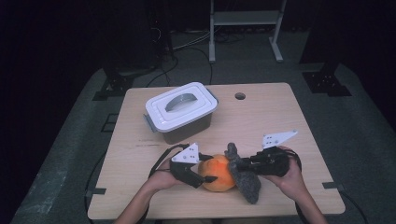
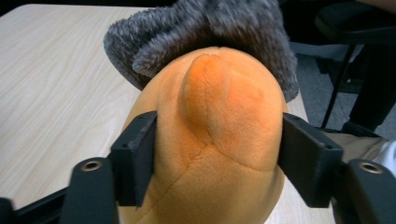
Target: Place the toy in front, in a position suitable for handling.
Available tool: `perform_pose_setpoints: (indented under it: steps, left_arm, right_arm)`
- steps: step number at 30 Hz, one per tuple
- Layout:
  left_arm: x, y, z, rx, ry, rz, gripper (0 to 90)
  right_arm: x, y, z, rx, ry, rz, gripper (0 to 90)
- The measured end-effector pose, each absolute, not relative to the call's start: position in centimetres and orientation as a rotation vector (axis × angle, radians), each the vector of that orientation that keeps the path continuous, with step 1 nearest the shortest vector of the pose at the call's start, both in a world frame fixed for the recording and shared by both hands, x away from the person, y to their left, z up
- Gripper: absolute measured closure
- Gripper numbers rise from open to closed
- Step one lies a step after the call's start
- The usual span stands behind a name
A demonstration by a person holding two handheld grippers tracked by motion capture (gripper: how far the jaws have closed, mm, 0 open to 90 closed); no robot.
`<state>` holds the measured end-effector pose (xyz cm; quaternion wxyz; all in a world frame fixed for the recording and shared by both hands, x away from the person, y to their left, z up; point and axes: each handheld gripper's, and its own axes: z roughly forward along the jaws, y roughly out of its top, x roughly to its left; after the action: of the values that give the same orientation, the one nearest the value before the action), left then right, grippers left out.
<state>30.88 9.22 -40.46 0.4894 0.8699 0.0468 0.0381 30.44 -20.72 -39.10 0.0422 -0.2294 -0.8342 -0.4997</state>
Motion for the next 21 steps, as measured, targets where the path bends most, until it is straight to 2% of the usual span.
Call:
perform_pose_setpoints:
  steps: [2, 5, 6, 9, 12, 17, 21]
  left_arm:
    - [30.9, 9.3, -40.4, 2.112, 0.117, 0.077, 26.3]
    - [31.1, 9.0, -40.7, 2.133, 0.141, 0.055, 13.6]
    - [31.0, 8.8, -40.9, 2.153, 0.14, 0.062, 13.6]
    - [30.8, 8.5, -41.2, 2.155, 0.134, 0.072, 15.7]
    - [30.6, 8.5, -41.1, 2.155, 0.104, 0.088, 25.1]
    - [30.0, 7.9, -41.1, 2.169, 0.052, 0.115, 27.5]
    - [30.1, 8.1, -41.2, 2.171, 0.054, 0.111, 30.2]
  right_arm:
    - [30.4, -20.4, -39.4, -0.684, -2.563, -1.506, 75.3]
    - [30.6, -20.9, -40.0, -0.676, -2.548, -1.472, 75.2]
    - [30.6, -20.9, -40.0, -0.676, -2.548, -1.472, 75.2]
    - [30.7, -21.3, -40.0, -0.704, -2.546, -1.468, 75.3]
    - [30.4, -21.1, -39.2, -0.692, -2.55, -1.504, 75.7]
    - [29.6, -19.8, -37.9, -0.625, -2.534, -1.586, 75.5]
    - [29.8, -19.5, -38.5, -0.62, -2.543, -1.553, 75.4]
